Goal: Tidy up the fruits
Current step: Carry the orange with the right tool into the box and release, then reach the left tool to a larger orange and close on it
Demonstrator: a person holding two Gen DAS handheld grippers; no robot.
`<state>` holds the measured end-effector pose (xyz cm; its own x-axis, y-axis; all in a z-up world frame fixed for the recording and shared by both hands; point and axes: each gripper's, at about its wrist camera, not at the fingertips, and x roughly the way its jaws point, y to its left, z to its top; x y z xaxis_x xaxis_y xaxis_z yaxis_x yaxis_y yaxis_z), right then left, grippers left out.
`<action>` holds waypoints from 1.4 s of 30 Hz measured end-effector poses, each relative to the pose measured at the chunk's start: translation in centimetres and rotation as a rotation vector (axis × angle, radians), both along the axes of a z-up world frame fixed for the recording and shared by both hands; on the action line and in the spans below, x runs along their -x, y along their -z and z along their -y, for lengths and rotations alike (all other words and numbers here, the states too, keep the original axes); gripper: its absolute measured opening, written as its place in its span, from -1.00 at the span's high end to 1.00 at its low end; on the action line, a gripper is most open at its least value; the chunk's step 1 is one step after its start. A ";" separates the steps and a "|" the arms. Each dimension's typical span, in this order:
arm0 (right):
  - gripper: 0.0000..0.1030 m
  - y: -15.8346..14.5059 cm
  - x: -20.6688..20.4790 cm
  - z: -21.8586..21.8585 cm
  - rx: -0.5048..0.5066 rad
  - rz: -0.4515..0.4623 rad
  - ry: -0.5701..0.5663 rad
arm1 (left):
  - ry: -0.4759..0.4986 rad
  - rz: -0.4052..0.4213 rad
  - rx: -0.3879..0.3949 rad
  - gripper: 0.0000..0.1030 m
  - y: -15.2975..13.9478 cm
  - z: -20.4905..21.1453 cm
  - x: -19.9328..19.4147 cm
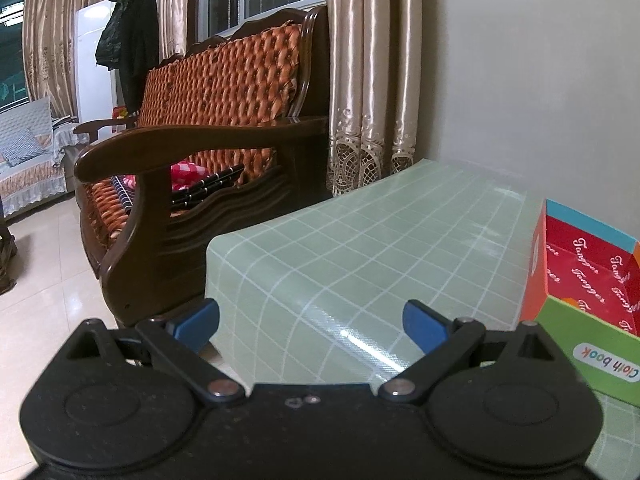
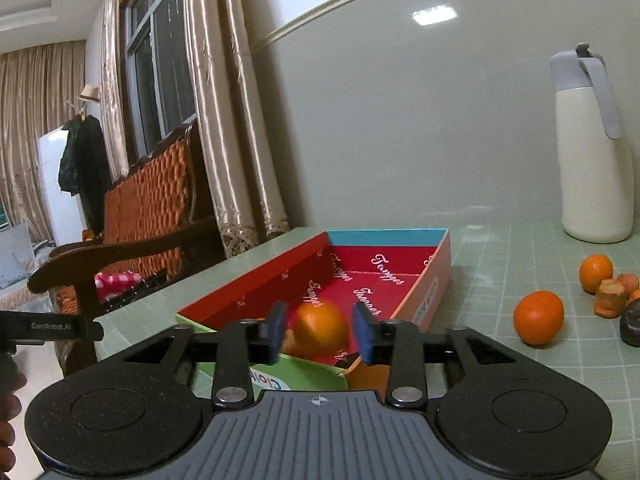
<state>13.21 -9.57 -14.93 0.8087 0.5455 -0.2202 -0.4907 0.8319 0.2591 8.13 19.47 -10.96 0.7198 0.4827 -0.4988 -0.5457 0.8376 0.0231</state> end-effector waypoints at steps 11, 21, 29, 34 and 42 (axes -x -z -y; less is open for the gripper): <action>-0.59 -0.1 0.3 1.8 -0.028 0.037 0.092 | 0.007 -0.001 -0.001 -0.79 -0.1 0.3 -0.1; -0.87 -0.4 0.4 5.5 0.045 0.050 0.383 | 0.063 0.008 -0.035 -0.79 -0.3 2.7 -0.6; -1.00 -0.3 0.4 8.8 0.126 0.032 0.662 | 0.146 0.027 -0.061 -0.80 -0.3 5.9 -1.4; -1.00 -0.3 0.3 10.6 0.212 0.013 0.848 | 0.220 0.049 -0.095 -0.80 -0.4 8.9 -2.1; -1.00 -0.2 1.5 14.1 0.295 0.029 1.079 | 0.396 0.118 -0.147 -0.80 -0.9 14.8 -2.9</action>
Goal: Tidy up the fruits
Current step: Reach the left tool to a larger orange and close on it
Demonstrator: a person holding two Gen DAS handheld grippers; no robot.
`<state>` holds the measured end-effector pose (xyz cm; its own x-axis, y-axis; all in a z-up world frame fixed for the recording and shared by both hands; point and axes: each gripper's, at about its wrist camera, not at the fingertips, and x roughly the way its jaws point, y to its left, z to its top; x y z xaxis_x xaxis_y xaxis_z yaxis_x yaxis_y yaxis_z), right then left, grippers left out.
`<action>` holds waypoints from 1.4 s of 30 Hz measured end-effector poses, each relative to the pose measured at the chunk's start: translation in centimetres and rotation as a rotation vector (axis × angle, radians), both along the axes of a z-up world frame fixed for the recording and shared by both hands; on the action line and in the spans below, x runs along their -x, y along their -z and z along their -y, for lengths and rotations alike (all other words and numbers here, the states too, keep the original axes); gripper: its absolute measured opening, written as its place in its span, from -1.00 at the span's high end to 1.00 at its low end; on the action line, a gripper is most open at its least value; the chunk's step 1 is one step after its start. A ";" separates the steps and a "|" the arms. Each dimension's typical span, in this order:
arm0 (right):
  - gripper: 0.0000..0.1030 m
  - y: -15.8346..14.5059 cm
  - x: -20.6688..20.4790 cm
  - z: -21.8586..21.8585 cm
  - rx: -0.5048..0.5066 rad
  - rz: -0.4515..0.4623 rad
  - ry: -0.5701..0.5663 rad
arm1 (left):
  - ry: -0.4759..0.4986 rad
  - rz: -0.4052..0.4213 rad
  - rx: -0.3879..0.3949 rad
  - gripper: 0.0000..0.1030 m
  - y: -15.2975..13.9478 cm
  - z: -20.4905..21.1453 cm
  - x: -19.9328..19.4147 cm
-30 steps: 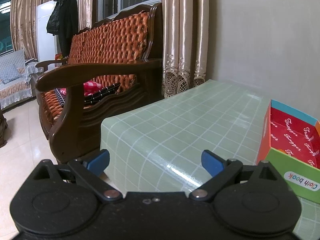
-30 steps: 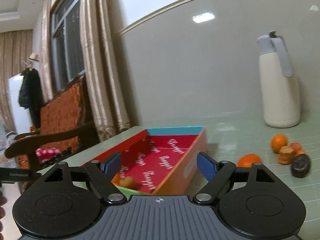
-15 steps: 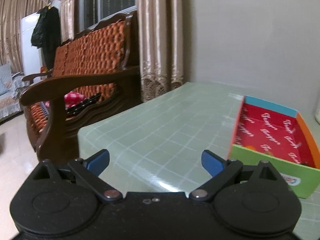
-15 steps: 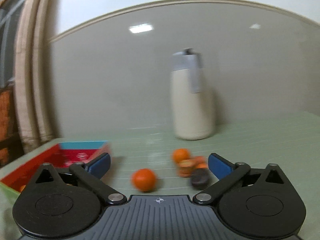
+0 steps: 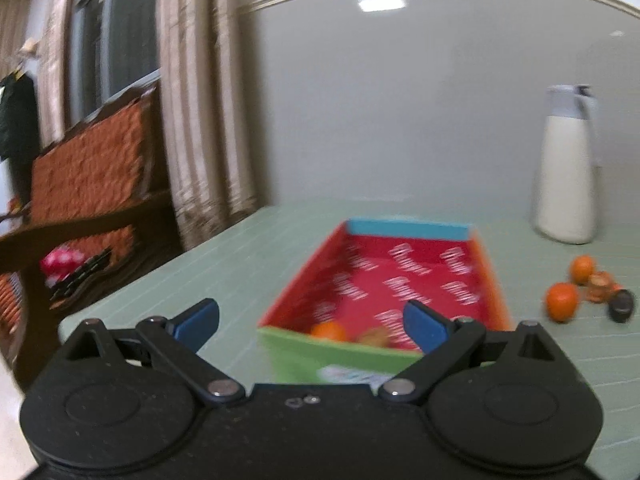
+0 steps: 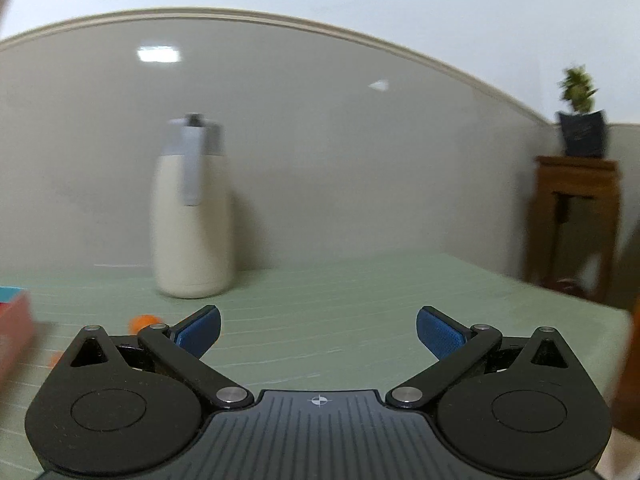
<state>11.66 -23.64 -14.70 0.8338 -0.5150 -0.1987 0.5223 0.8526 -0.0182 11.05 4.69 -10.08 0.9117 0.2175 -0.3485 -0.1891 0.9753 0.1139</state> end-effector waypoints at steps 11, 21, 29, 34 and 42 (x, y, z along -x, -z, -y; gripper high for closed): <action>-1.00 0.2 3.3 6.2 -0.021 0.000 0.212 | 0.244 0.003 -0.028 -0.80 -0.1 9.0 -1.5; -1.00 -0.3 6.3 8.5 0.088 0.047 0.344 | 0.407 -0.083 -0.072 -0.77 2.2 14.8 -4.3; -1.00 -0.2 6.6 9.0 0.122 0.040 0.347 | 0.428 -0.164 -0.057 -0.68 3.8 15.6 -7.6; -1.00 -0.1 6.6 9.0 0.143 0.043 0.344 | 0.434 -0.211 -0.025 -0.50 4.4 15.9 -9.2; -1.00 -0.2 6.6 9.4 0.123 0.045 0.333 | 0.435 -0.280 0.029 -0.25 5.2 15.8 -11.6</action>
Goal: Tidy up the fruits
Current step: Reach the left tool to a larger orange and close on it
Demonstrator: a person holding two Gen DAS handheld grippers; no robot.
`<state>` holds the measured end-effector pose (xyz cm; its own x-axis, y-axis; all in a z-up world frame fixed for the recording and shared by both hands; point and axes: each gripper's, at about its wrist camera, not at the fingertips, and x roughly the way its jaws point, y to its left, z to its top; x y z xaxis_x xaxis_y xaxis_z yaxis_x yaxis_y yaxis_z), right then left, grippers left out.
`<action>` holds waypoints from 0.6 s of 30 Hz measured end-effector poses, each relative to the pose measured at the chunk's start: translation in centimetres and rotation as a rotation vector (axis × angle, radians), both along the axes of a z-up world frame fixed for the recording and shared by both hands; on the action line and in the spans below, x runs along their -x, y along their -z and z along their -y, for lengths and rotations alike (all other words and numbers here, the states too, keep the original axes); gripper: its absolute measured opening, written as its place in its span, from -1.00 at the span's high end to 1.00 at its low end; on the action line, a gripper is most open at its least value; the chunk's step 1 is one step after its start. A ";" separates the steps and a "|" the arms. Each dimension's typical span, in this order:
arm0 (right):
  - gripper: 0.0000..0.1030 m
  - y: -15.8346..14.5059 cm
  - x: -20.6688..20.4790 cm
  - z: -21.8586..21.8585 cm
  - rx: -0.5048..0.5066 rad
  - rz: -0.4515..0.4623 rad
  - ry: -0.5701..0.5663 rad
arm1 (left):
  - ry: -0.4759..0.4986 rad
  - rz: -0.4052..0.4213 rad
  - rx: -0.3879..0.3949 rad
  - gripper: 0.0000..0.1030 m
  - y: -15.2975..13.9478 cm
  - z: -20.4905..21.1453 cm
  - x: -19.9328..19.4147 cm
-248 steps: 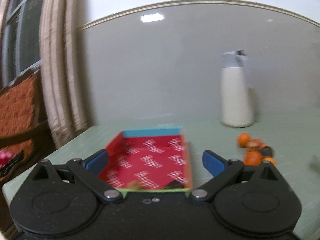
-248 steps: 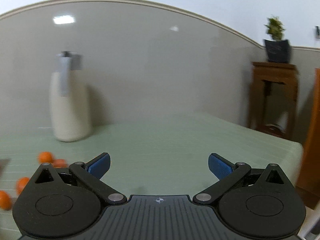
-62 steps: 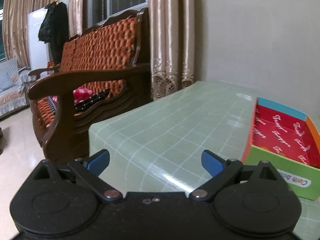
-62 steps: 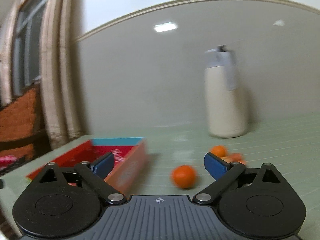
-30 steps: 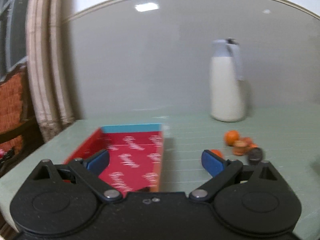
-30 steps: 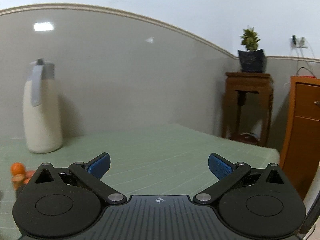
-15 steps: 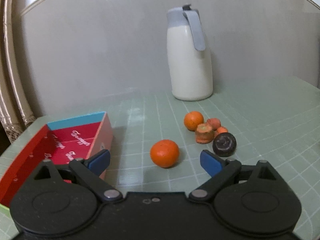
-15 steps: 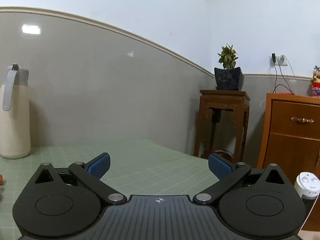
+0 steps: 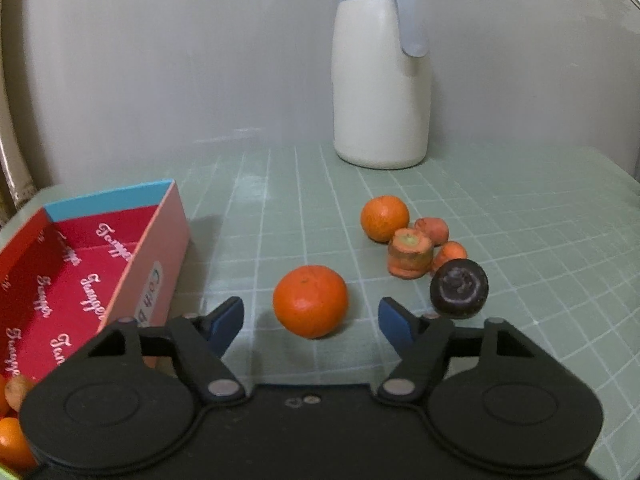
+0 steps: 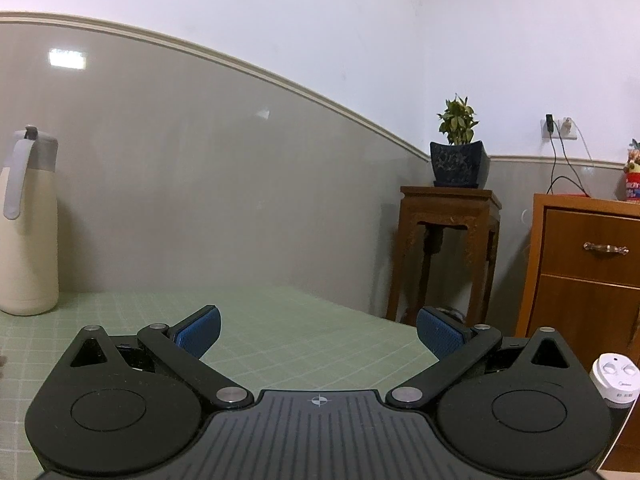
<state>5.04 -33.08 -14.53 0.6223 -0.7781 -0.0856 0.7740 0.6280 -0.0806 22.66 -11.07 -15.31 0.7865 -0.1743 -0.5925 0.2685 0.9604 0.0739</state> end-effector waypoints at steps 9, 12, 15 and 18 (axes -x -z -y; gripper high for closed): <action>-1.00 -0.1 -0.3 -0.4 -0.014 -0.002 -0.038 | 0.019 -0.028 0.020 0.24 0.4 0.1 -0.2; -1.00 -0.2 -0.4 -0.5 -0.018 -0.003 -0.046 | 0.018 -0.026 0.025 0.28 0.4 0.0 -0.4; -1.00 -0.2 -0.4 -0.5 -0.021 -0.005 -0.054 | 0.011 -0.022 0.030 0.36 0.4 0.0 -0.5; -1.00 -0.3 -0.5 -0.5 -0.025 -0.002 -0.058 | 0.009 -0.022 0.035 0.36 0.5 0.0 -0.6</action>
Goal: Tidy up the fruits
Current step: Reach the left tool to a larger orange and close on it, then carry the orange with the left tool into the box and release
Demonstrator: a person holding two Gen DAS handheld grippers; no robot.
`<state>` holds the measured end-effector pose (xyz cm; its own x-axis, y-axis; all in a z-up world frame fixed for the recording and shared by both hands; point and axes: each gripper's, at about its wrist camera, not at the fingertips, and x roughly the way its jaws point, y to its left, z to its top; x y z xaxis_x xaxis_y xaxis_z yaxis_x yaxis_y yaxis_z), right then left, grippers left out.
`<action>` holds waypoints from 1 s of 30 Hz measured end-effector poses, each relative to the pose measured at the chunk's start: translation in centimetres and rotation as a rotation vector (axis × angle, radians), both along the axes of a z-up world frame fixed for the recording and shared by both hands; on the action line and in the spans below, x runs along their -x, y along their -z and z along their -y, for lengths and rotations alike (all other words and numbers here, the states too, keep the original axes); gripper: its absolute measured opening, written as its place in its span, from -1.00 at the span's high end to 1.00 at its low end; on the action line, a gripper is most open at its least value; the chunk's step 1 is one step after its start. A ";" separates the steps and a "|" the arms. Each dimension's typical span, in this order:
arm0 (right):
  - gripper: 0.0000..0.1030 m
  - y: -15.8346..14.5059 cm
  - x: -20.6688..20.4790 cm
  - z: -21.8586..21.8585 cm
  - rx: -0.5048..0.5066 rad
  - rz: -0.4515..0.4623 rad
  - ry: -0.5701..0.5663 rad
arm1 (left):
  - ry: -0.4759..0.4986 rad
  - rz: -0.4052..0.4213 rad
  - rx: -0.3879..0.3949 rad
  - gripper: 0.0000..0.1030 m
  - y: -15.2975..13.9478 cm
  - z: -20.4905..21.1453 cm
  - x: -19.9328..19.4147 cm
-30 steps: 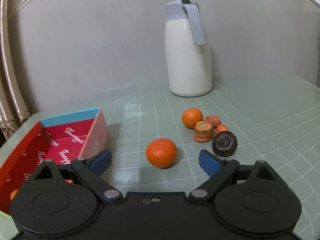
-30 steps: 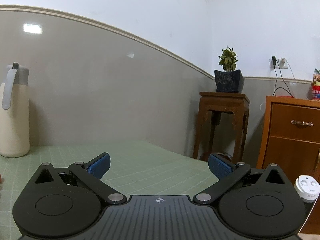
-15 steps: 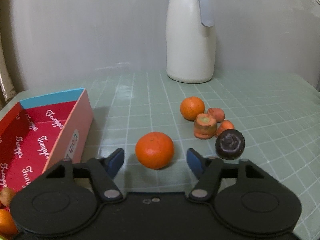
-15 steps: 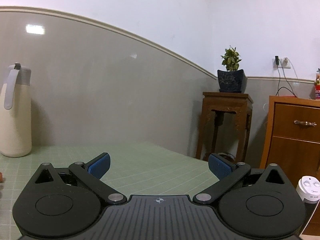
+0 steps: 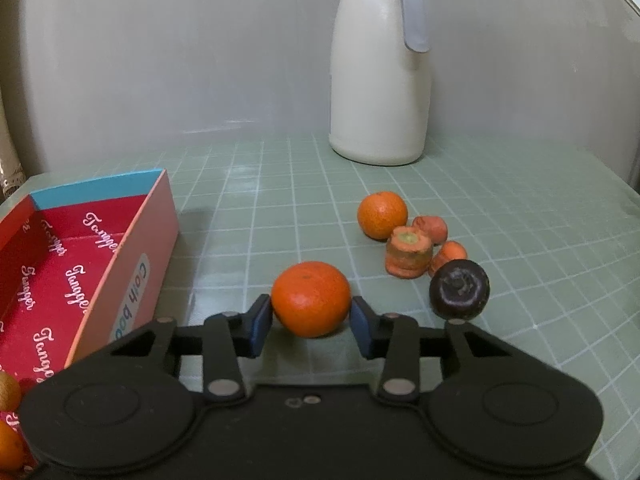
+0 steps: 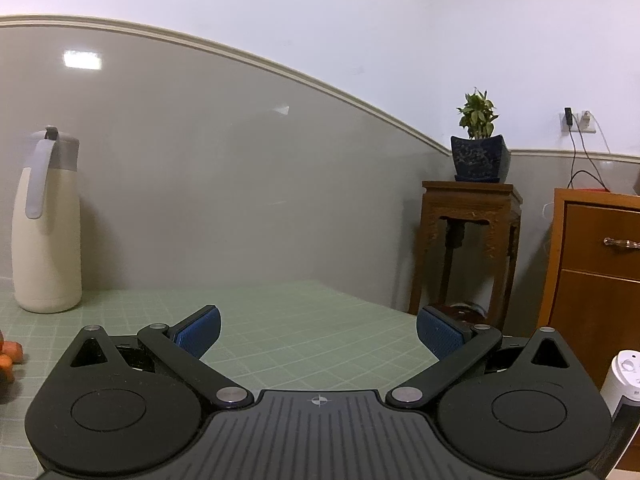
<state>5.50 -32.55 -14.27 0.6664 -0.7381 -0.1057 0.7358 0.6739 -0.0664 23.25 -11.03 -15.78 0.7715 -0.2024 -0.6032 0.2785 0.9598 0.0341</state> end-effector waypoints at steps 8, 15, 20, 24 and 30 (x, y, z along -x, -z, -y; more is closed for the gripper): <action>-1.00 0.0 -0.2 -0.3 -0.009 -0.001 -0.019 | -0.041 0.018 0.012 0.37 -0.3 -0.4 0.4; -1.00 0.0 -0.5 -1.1 -0.004 0.000 -0.053 | -0.091 0.142 -0.028 0.38 -2.5 -1.1 3.0; -1.00 -0.1 -0.8 -1.9 0.004 0.000 -0.089 | -0.169 0.214 -0.031 0.38 -4.5 -3.4 4.5; -1.00 -0.1 -0.9 -2.6 0.018 0.000 -0.112 | -0.222 0.241 -0.044 0.38 -5.3 -5.6 4.9; -1.00 -0.1 -1.3 -3.5 0.019 -0.003 -0.144 | -0.322 0.196 -0.060 0.38 -5.1 -9.1 4.0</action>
